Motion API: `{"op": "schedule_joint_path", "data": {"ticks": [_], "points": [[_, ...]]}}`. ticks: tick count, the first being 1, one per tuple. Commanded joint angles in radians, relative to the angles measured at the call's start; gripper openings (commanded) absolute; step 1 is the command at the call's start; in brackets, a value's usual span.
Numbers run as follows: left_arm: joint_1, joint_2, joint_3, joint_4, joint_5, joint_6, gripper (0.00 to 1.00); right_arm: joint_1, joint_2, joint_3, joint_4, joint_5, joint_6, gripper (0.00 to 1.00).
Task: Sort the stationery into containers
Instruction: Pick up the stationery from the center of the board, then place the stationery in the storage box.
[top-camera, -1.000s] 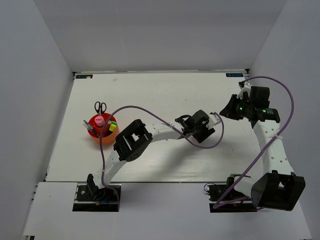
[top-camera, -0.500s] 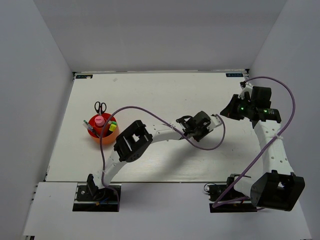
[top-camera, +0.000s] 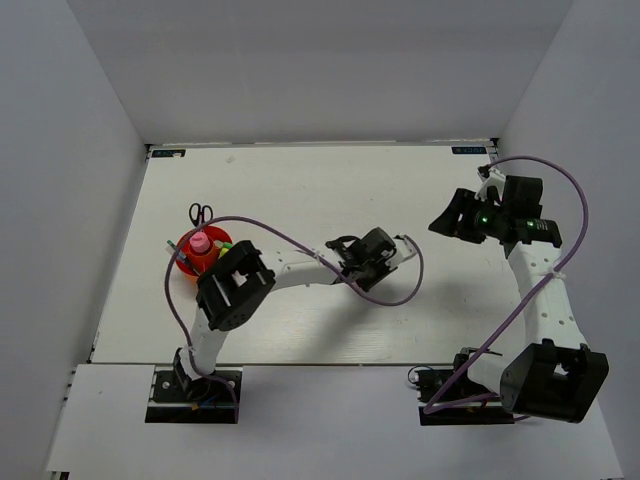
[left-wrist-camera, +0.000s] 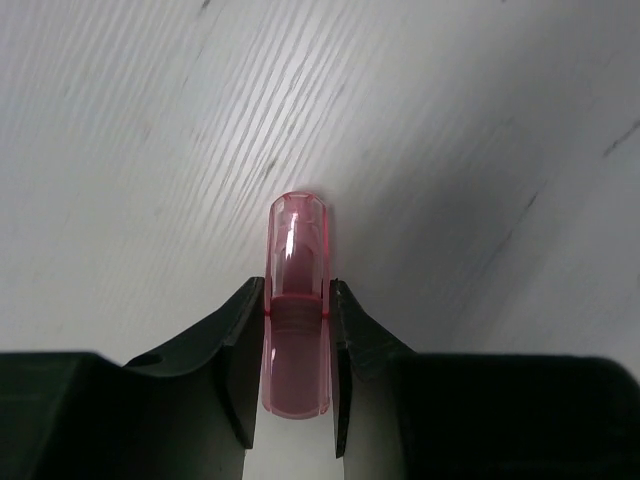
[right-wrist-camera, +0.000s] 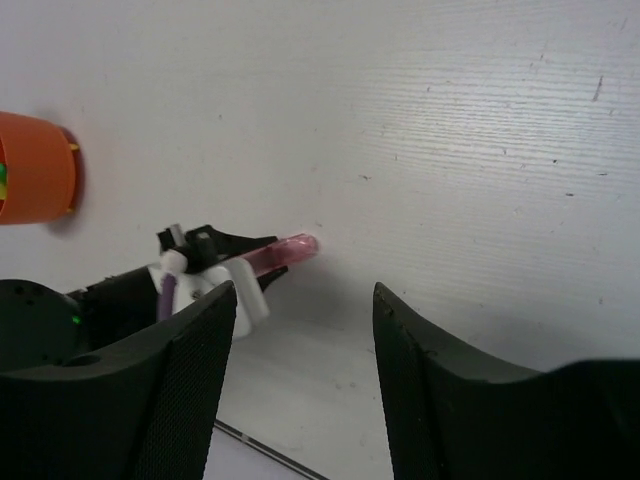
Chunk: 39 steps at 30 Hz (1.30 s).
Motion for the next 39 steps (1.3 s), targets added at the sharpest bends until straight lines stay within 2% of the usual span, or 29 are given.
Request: {"op": "schedule_joint_path", "data": {"ticks": [1, 3, 6, 7, 9, 10, 11, 12, 18, 24, 26, 28, 33, 35, 39], "points": [[0.039, -0.187, -0.088, 0.002, -0.021, -0.024, 0.0, -0.005, -0.016, -0.01, 0.024, -0.075, -0.02, 0.6], [0.066, -0.303, -0.14, 0.039, -0.023, -0.041, 0.0, -0.005, -0.014, -0.02, 0.034, -0.098, -0.028, 0.59], [0.1, -0.447, -0.222, 0.066, -0.02, -0.061, 0.0, -0.005, -0.008, -0.033, 0.044, -0.127, -0.038, 0.48], [0.127, -0.505, -0.264, 0.074, -0.02, -0.067, 0.0, -0.003, -0.01, -0.034, 0.046, -0.142, -0.046, 0.31], [0.164, -0.608, -0.292, 0.067, -0.053, -0.071, 0.0, -0.003, -0.005, -0.049, 0.061, -0.187, -0.057, 0.11], [0.174, -0.632, -0.311, 0.06, -0.067, -0.07, 0.0, -0.002, 0.001, -0.054, 0.061, -0.201, -0.058, 0.03], [0.184, -0.654, -0.326, 0.054, -0.119, -0.076, 0.0, -0.002, 0.004, -0.057, 0.064, -0.204, -0.061, 0.0], [0.209, -0.718, -0.334, 0.018, -0.139, -0.081, 0.0, 0.001, 0.015, -0.057, 0.061, -0.207, -0.063, 0.0], [0.339, -0.881, -0.403, -0.047, -0.286, -0.165, 0.0, 0.006, 0.036, -0.059, 0.06, -0.219, -0.061, 0.0], [0.499, -0.918, -0.412, -0.119, -0.405, -0.363, 0.0, 0.006, 0.049, -0.068, 0.07, -0.233, -0.051, 0.0], [0.531, -0.915, -0.449, -0.067, -0.458, -0.354, 0.0, 0.006, 0.052, -0.074, 0.077, -0.24, -0.046, 0.0], [0.554, -0.915, -0.492, 0.058, -0.439, -0.286, 0.0, 0.007, 0.053, -0.079, 0.078, -0.247, -0.048, 0.0], [0.646, -0.866, -0.496, 0.083, -0.334, -0.261, 0.0, 0.006, 0.053, -0.082, 0.086, -0.285, -0.069, 0.0], [0.671, -0.867, -0.512, 0.12, -0.242, -0.254, 0.0, 0.004, 0.053, -0.085, 0.09, -0.319, -0.095, 0.0], [0.747, -0.875, -0.575, 0.195, -0.149, -0.255, 0.0, 0.004, 0.059, -0.097, 0.104, -0.433, -0.141, 0.02]]}}
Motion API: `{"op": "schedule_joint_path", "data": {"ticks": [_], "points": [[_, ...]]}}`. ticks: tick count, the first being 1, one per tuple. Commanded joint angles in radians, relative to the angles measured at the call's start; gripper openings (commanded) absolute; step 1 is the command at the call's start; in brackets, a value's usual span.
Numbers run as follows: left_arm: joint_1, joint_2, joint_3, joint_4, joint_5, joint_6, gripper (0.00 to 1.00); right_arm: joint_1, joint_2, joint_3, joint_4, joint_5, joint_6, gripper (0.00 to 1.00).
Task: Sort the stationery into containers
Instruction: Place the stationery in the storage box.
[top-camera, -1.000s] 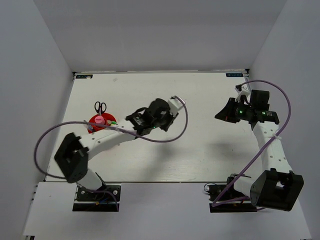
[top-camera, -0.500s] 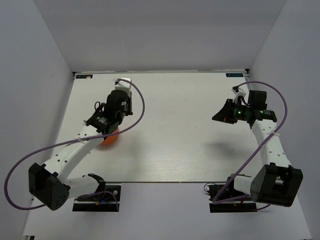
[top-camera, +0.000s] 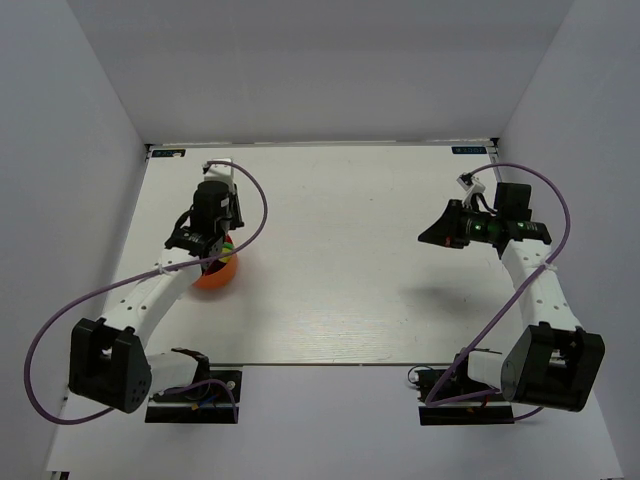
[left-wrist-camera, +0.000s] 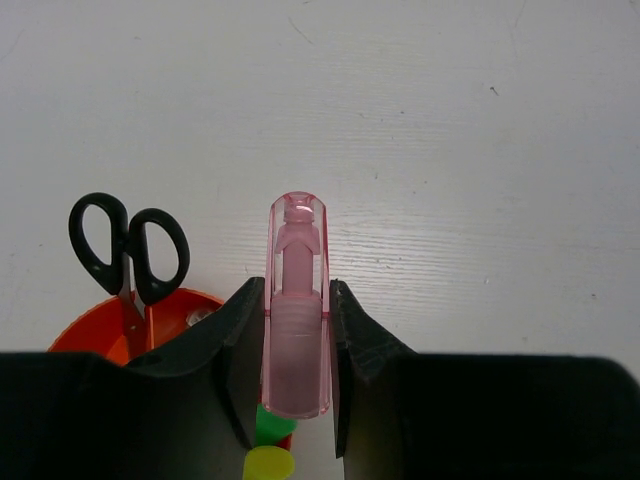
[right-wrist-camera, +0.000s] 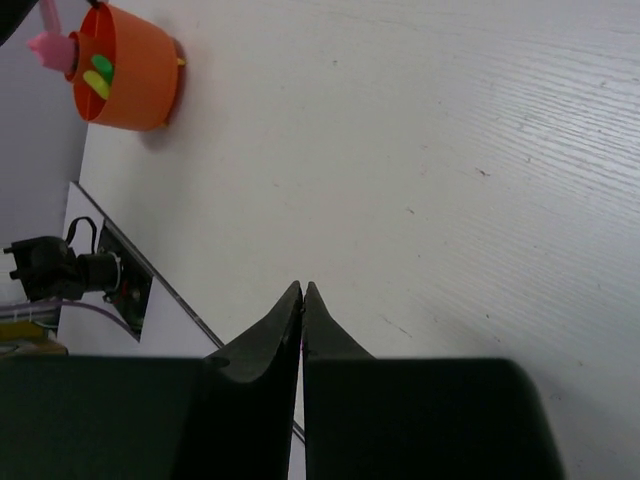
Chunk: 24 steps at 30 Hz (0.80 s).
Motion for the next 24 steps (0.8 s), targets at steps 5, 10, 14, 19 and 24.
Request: {"op": "schedule_joint_path", "data": {"ticks": [5, 10, 14, 19, 24], "points": [[0.1, -0.005, -0.074, 0.179, 0.164, 0.017, 0.0, 0.003, 0.021, -0.012, 0.023, -0.209, -0.118, 0.06], [0.145, -0.014, -0.189, 0.337, 0.232, 0.012, 0.0, 0.002, 0.027, -0.018, 0.02, -0.284, -0.169, 0.08], [0.188, -0.007, -0.22, 0.399, 0.321, 0.003, 0.0, 0.003, 0.039, -0.02, 0.023, -0.307, -0.178, 0.08], [0.249, -0.004, -0.271, 0.503, 0.411, -0.001, 0.0, 0.003, 0.05, -0.018, 0.016, -0.321, -0.195, 0.08], [0.304, 0.013, -0.304, 0.567, 0.483, -0.035, 0.0, 0.003, 0.061, -0.018, 0.014, -0.333, -0.2, 0.08]]}}
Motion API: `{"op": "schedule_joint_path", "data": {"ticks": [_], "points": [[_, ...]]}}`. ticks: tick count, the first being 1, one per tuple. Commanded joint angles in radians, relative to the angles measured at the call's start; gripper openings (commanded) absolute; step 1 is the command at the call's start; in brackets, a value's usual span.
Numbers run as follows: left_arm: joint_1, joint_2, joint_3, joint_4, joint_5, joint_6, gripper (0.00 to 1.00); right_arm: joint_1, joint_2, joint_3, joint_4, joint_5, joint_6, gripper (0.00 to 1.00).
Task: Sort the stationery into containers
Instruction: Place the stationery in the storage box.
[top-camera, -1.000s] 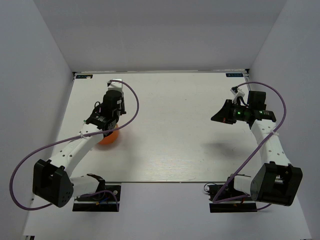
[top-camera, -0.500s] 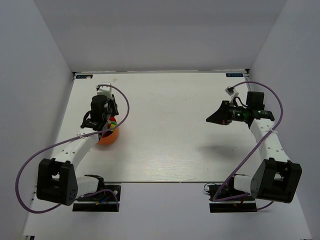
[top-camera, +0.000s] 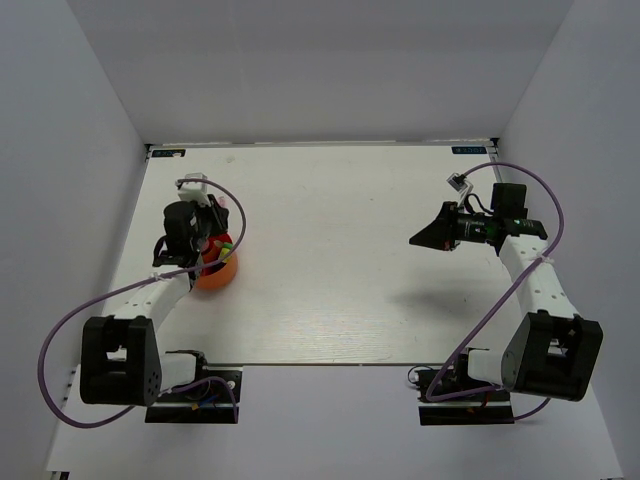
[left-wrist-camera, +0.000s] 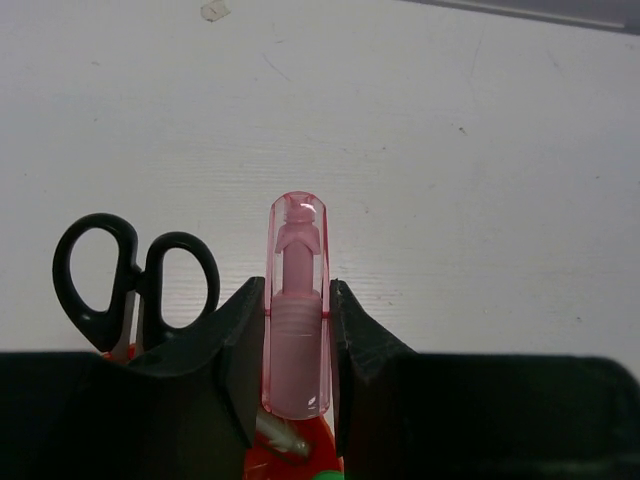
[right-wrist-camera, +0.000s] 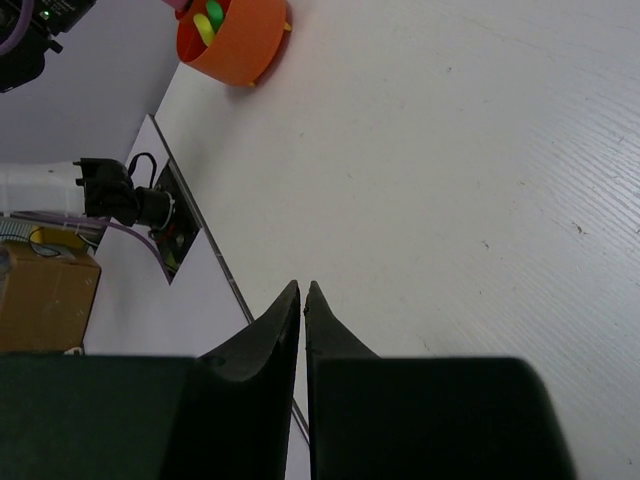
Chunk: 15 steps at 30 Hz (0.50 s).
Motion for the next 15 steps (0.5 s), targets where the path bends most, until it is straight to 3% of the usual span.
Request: {"op": "schedule_joint_path", "data": {"ticks": [1, 13, 15], "points": [[0.039, 0.007, -0.019, 0.113, 0.099, -0.033, 0.0, 0.003, 0.01, -0.005, 0.004, -0.043, -0.025, 0.08], [0.134, -0.025, -0.013, 0.101, 0.242, -0.093, 0.0, 0.003, 0.021, 0.0, -0.001, -0.049, -0.031, 0.08], [0.14, -0.035, 0.0, 0.093, 0.257, -0.11, 0.0, 0.003, 0.024, 0.006, -0.013, -0.068, -0.037, 0.15]]}}
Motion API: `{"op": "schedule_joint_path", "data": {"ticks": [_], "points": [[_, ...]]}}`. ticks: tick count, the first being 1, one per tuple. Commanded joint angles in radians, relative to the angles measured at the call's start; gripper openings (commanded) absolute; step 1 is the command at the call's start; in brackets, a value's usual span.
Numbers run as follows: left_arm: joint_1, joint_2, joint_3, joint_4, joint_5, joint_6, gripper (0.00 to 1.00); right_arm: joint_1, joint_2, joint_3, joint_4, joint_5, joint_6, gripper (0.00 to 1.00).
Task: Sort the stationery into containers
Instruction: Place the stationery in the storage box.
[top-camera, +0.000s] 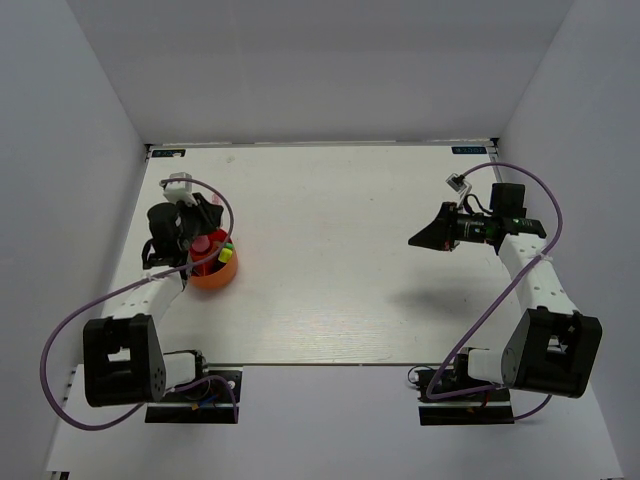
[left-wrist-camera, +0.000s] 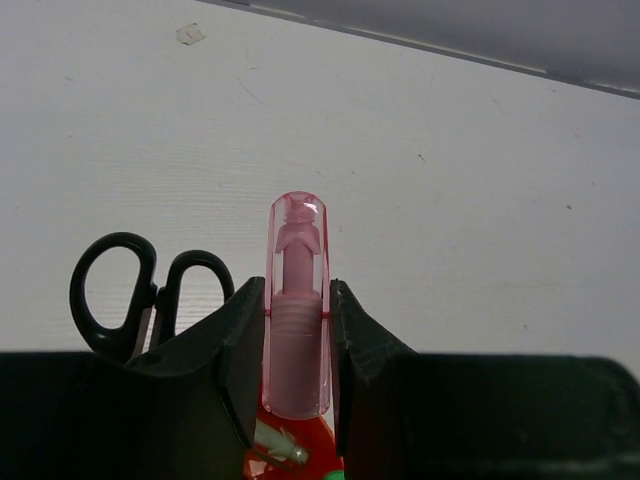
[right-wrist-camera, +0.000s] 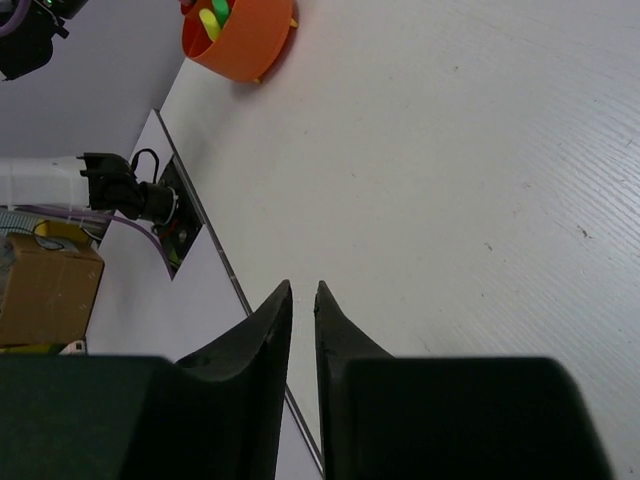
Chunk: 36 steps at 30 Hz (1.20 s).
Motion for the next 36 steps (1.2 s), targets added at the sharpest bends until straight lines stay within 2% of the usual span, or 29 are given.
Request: {"op": "schedule_joint_path", "data": {"ticks": [1, 3, 5, 6, 8, 12, 13, 15, 16, 17, 21, 23, 25, 30, 36], "points": [[0.014, -0.057, 0.021, -0.005, 0.081, -0.04, 0.0, 0.009, 0.006, 0.005, -0.016, -0.056, -0.026, 0.19], [0.004, -0.073, 0.032, -0.013, 0.121, -0.06, 0.0, 0.013, 0.012, 0.008, -0.024, -0.093, -0.034, 0.28], [0.012, -0.091, 0.053, -0.02, 0.177, -0.102, 0.0, 0.039, 0.021, 0.018, -0.024, -0.099, -0.028, 0.43], [0.011, -0.096, 0.058, -0.024, 0.194, -0.112, 0.0, 0.055, 0.023, 0.02, -0.018, -0.096, -0.005, 0.46], [-0.002, -0.111, 0.081, -0.031, 0.251, -0.145, 0.0, 0.088, 0.032, 0.038, 0.022, -0.064, 0.039, 0.49], [-0.065, -0.117, 0.109, -0.051, 0.371, -0.187, 0.0, 0.206, 0.078, 0.107, 0.116, 0.025, 0.162, 0.49], [-0.138, -0.119, 0.116, -0.062, 0.406, -0.19, 0.0, 0.225, 0.131, 0.13, 0.12, 0.042, 0.226, 0.49], [-0.178, -0.117, 0.123, -0.08, 0.449, -0.169, 0.0, 0.286, 0.173, 0.24, 0.126, 0.08, 0.304, 0.45], [-0.245, -0.119, 0.13, -0.124, 0.457, -0.154, 0.0, 0.3, 0.231, 0.27, 0.123, 0.105, 0.347, 0.45], [-0.268, -0.119, 0.136, -0.145, 0.457, -0.14, 0.0, 0.334, 0.25, 0.35, 0.116, 0.131, 0.365, 0.44], [-0.409, -0.101, 0.196, -0.278, 0.434, 0.006, 0.0, 0.467, 0.328, 0.451, 0.133, 0.208, 0.498, 0.43], [-0.445, -0.091, 0.216, -0.344, 0.406, 0.063, 0.0, 0.495, 0.375, 0.498, 0.111, 0.254, 0.53, 0.43], [-0.514, -0.079, 0.256, -0.43, 0.361, 0.11, 0.0, 0.538, 0.401, 0.552, 0.07, 0.291, 0.535, 0.48], [-0.632, -0.039, 0.317, -0.528, 0.267, 0.215, 0.0, 0.596, 0.454, 0.592, 0.034, 0.295, 0.547, 0.49], [-0.716, -0.009, 0.337, -0.582, 0.097, 0.33, 0.0, 0.632, 0.462, 0.597, 0.008, 0.298, 0.547, 0.49]]}}
